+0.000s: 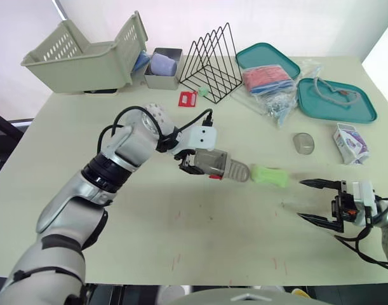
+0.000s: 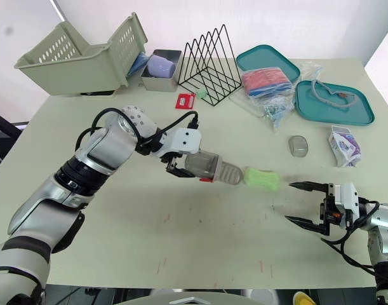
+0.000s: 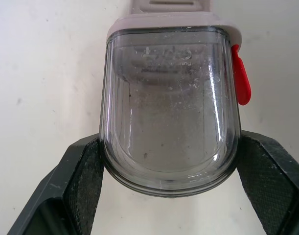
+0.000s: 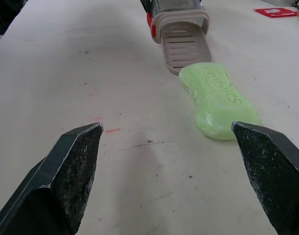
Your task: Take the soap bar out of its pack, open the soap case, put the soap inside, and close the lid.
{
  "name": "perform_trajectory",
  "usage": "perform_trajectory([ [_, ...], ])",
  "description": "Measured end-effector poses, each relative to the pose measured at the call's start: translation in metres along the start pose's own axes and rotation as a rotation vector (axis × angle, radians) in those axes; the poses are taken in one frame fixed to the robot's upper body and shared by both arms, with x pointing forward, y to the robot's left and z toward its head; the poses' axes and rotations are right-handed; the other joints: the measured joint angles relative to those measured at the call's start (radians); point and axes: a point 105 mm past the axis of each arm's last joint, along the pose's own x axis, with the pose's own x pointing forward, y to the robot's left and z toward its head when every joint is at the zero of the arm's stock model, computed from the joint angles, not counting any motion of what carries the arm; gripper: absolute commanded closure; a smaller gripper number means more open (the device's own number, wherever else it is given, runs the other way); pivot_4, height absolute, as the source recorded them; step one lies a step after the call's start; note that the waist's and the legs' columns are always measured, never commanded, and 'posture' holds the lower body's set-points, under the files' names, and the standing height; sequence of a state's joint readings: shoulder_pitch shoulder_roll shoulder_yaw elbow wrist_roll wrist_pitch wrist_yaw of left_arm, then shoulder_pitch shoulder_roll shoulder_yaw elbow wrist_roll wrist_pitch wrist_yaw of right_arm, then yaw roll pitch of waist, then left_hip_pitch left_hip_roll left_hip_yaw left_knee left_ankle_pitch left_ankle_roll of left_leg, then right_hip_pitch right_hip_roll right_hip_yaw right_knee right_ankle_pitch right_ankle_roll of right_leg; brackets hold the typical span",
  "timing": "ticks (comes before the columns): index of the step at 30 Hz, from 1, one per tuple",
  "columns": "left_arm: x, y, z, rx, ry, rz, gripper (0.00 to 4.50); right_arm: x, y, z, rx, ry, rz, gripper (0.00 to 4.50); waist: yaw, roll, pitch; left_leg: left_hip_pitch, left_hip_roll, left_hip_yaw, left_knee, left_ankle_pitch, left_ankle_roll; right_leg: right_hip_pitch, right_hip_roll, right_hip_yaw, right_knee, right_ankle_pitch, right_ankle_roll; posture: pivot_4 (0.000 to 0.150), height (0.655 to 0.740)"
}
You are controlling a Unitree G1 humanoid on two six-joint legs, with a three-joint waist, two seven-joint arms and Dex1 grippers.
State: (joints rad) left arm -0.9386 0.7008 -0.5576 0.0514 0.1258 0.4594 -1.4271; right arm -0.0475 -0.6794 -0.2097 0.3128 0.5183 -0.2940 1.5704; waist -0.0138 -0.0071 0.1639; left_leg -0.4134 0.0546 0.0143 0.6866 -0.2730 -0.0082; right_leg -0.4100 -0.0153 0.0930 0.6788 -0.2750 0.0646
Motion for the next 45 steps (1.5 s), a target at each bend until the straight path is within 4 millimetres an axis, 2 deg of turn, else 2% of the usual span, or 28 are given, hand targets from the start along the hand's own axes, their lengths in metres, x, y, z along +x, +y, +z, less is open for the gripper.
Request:
perform_trajectory([
  [3, -0.007, -0.005, -0.011, -0.011, 0.012, -0.011, 0.76, 0.0, -0.001, -0.001, 0.003, 0.001, -0.005, 0.09, -0.002, 0.0, 0.0, 0.0, 0.0, 0.0, 0.0, 0.0, 0.0, 0.0, 0.0, 0.0, 0.0, 0.0, 0.0, 0.15, 0.74],
  [10, -0.009, -0.018, -0.032, -0.062, -0.003, -0.027, 0.76, -0.001, -0.001, -0.002, 0.01, 0.002, -0.011, 0.09, 0.003, 0.0, 0.0, 0.0, 0.0, 0.0, 0.0, 0.0, 0.0, 0.0, 0.0, 0.0, 0.0, 0.0, 0.0, 0.15, 0.74],
  [19, -0.007, -0.02, -0.037, -0.056, -0.043, -0.002, 0.76, -0.001, -0.003, -0.001, 0.005, 0.003, -0.012, 0.09, 0.002, 0.0, 0.0, 0.0, 0.0, 0.0, 0.0, 0.0, 0.0, 0.0, 0.0, 0.0, 0.0, 0.0, 0.0, 0.15, 0.74],
  [20, -0.007, -0.02, -0.037, -0.057, -0.045, 0.0, 0.38, -0.001, -0.003, -0.001, 0.004, 0.004, -0.011, 0.04, 0.002, 0.0, 0.0, 0.0, 0.0, 0.0, 0.0, 0.0, 0.0, 0.0, 0.0, 0.0, 0.0, 0.0, 0.0, 0.15, 0.74],
  [33, -0.013, -0.015, -0.033, -0.088, -0.108, 0.029, 0.38, -0.002, -0.008, 0.003, -0.01, 0.014, -0.006, 0.04, 0.001, 0.0, 0.0, 0.0, 0.0, 0.0, 0.0, 0.0, 0.0, 0.0, 0.0, 0.0, 0.0, 0.0, 0.0, 0.15, 0.74],
  [45, -0.009, -0.016, -0.039, -0.101, -0.105, 0.037, 0.38, -0.002, -0.009, 0.003, -0.01, 0.017, -0.007, 0.04, 0.0, 0.0, 0.0, 0.0, 0.0, 0.0, 0.0, 0.0, 0.0, 0.0, 0.0, 0.0, 0.001, 0.0, 0.0, 0.15, 0.74],
])
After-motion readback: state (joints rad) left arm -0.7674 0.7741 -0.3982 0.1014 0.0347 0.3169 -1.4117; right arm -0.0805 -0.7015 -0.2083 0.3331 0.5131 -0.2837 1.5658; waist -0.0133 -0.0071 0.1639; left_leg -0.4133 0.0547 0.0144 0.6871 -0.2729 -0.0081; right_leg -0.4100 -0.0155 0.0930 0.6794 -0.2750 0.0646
